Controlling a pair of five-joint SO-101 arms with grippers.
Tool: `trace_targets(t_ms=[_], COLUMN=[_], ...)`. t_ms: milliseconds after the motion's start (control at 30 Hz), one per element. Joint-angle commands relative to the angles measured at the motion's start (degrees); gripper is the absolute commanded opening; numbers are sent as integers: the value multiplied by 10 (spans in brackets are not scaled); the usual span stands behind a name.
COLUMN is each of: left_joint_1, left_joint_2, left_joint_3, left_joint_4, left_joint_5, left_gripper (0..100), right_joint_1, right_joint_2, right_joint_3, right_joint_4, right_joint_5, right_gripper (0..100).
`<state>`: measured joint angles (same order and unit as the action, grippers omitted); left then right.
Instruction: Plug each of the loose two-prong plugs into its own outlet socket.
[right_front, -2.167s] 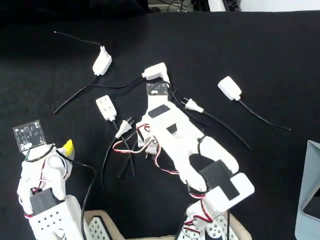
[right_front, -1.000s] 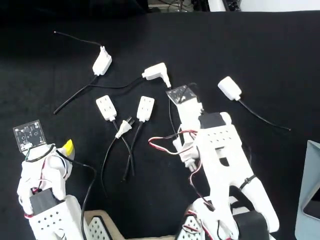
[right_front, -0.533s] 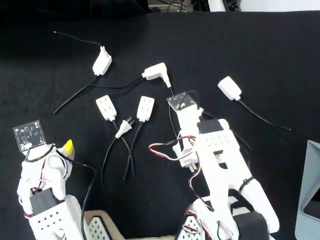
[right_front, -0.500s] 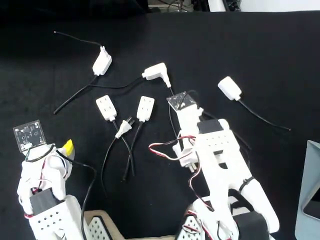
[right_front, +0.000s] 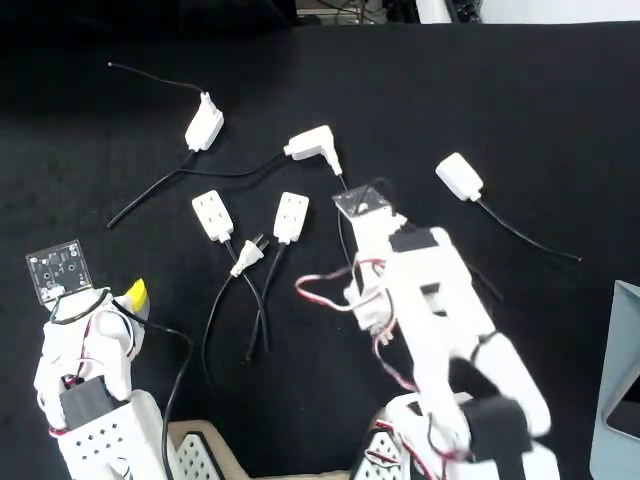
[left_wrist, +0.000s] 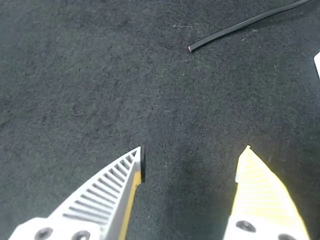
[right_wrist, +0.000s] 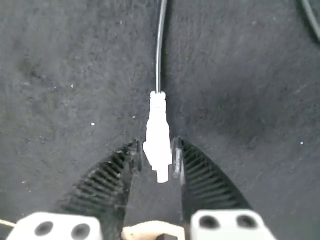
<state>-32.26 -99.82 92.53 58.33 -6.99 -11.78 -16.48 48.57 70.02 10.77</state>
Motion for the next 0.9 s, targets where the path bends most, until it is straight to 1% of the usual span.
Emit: trace_targets(t_ms=[0, 233, 367, 533, 867], left_joint_1=[-5, -5, -5, -5, -5], left_joint_2=[-5, -5, -5, -5, -5], left_joint_3=[-4, -4, -4, -4, -4], left_joint_4=[-12, -12, -12, -12, -12], left_joint_5=[-4, -4, -4, -4, -4], left_gripper=[300, 300, 300, 300, 300], right_joint_1=[6, 7, 6, 6, 5], right_joint_2=[52, 109, 109, 115, 156], right_joint_3=[-70, -87, -87, -80, -78], right_joint_4=[25, 31, 29, 32, 30], right_joint_5=[-13, -13, -13, -12, -12], right_gripper=[107, 101, 14, 32, 29])
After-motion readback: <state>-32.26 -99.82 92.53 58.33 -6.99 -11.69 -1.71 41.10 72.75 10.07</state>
